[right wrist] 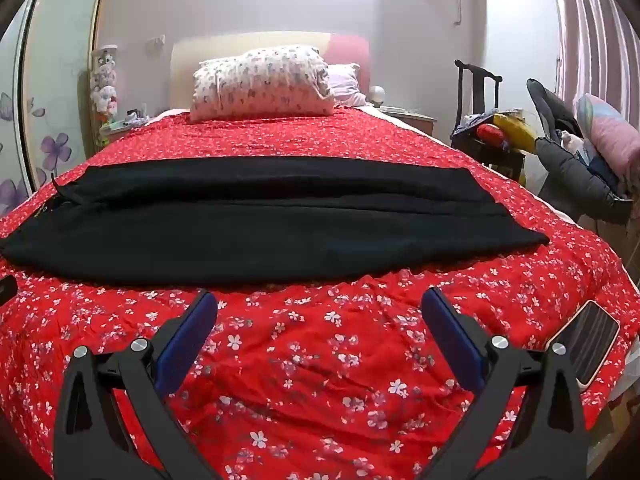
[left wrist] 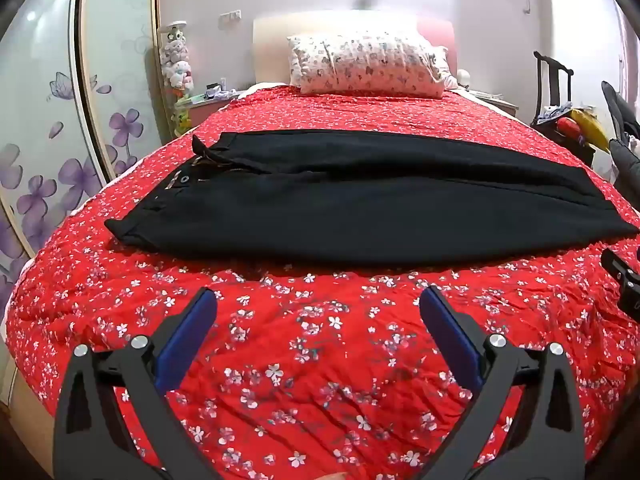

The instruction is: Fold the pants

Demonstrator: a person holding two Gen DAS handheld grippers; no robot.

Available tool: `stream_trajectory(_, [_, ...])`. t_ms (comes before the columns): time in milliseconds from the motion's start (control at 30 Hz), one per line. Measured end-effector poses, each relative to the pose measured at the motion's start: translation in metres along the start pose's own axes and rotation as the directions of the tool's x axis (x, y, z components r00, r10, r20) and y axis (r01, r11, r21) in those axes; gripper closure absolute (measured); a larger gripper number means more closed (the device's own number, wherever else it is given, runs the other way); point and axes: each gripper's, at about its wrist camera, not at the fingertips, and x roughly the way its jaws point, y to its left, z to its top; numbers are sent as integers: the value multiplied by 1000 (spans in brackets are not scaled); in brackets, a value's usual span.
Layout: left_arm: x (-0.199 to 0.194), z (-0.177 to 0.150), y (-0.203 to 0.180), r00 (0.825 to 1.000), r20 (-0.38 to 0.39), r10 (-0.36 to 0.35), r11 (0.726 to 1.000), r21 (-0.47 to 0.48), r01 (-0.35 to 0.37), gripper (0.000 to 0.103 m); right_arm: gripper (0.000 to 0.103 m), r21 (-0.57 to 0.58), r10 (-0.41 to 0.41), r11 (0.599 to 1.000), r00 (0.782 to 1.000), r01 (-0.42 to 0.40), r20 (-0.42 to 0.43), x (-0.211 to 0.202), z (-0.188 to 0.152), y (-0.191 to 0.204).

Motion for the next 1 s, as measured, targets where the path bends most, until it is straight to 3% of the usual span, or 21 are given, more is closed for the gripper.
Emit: stream_trajectory(1000, [-1,1,4,1000,4,5,1000,-7,-5,2,1,9,3,1000,1000,-3,-10,4,-4,-1])
